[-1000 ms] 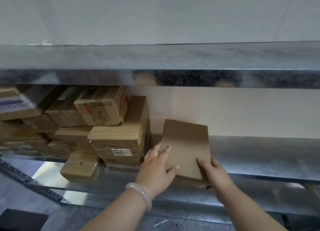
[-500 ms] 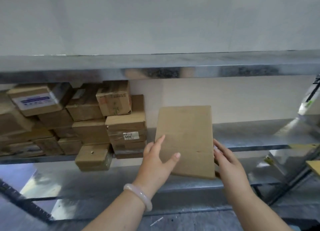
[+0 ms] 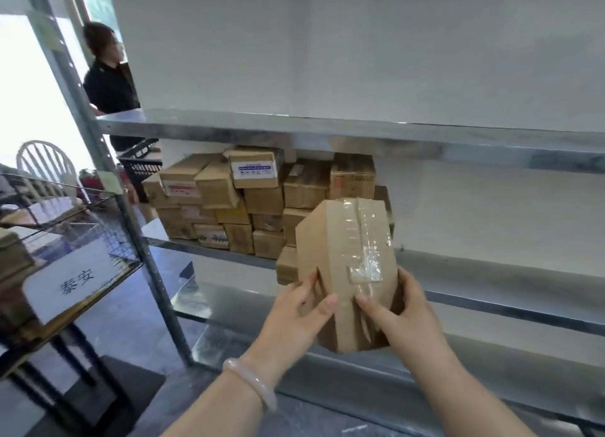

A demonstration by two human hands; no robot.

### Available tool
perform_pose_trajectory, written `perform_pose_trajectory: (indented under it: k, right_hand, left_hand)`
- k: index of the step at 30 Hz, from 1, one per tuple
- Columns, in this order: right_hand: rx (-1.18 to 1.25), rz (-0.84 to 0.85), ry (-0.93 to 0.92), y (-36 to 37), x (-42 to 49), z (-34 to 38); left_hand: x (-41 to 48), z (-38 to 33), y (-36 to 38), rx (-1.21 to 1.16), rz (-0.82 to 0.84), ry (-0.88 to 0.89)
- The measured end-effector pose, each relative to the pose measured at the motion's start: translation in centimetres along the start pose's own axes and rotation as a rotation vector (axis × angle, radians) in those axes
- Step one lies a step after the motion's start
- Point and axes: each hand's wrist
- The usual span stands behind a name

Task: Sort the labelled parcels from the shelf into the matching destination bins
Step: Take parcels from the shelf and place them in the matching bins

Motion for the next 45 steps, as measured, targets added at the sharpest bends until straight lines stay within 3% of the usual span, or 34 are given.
perform_pose_trajectory:
  k: [2, 6, 10, 14, 20, 22, 25, 30, 34, 41, 45]
  right_hand:
    - [-0.033, 0.121, -0.065, 3.7, -0.6, -0.2]
    - [-0.07, 0.414, -0.151, 10.9, -2.6, 0.2]
    - [-0.051, 0.666, -0.207, 16.7, -5.1, 1.6]
    - [-0.305, 0.844, -0.394, 21.1, -7.1, 2.1]
    - [-0.376, 1.096, -0.446, 26.8, -7.3, 2.4]
    - [-0.317, 1.104, -0.448, 28.9, -6.4, 2.4]
    - [-0.183, 0.977, -0.424, 32.5, -3.8, 2.3]
    - [-0.224, 0.876, -0.415, 38.8, 2.8, 2.1]
    - [-0.141, 0.913, -0.292, 43.9, 7.0, 2.1]
    - [-0.006, 1.087, -0.271, 52.5, 10.4, 3.1]
    - [0.088, 1.205, -0.256, 56.9, 9.8, 3.9]
  left_hand:
    - [-2.2, 1.0, -2.1, -0.115, -0.054, -0.074]
    - [-6.1, 4.0, -7.2, -0.121, -0.399, -0.144]
    - [-9.7, 6.6, -12.0, -0.235, -0.575, -0.172]
    - [-12.9, 8.6, -15.4, -0.258, -0.66, -0.36]
    - [-15.0, 12.6, -18.9, -0.275, -0.855, -0.437]
    - [-15.1, 14.0, -20.4, -0.348, -0.915, -0.41]
    - [-14.6, 15.6, -23.2, -0.489, -0.961, -0.359]
    - [-12.4, 17.2, -28.4, -0.627, -1.023, -0.33]
    - [-9.2, 18.1, -31.6, -0.615, -1.091, -0.325]
    - [-7.0, 19.7, -37.5, -0.514, -1.213, -0.351]
    - [-8.7, 22.0, -41.4, -0.585, -1.315, -0.364]
Point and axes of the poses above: each hand's wrist, its own x-axis towards the middle knuckle, its own y-axis out of the palm, z = x × y, and after that the axes turned 10 degrees about x, right-handed
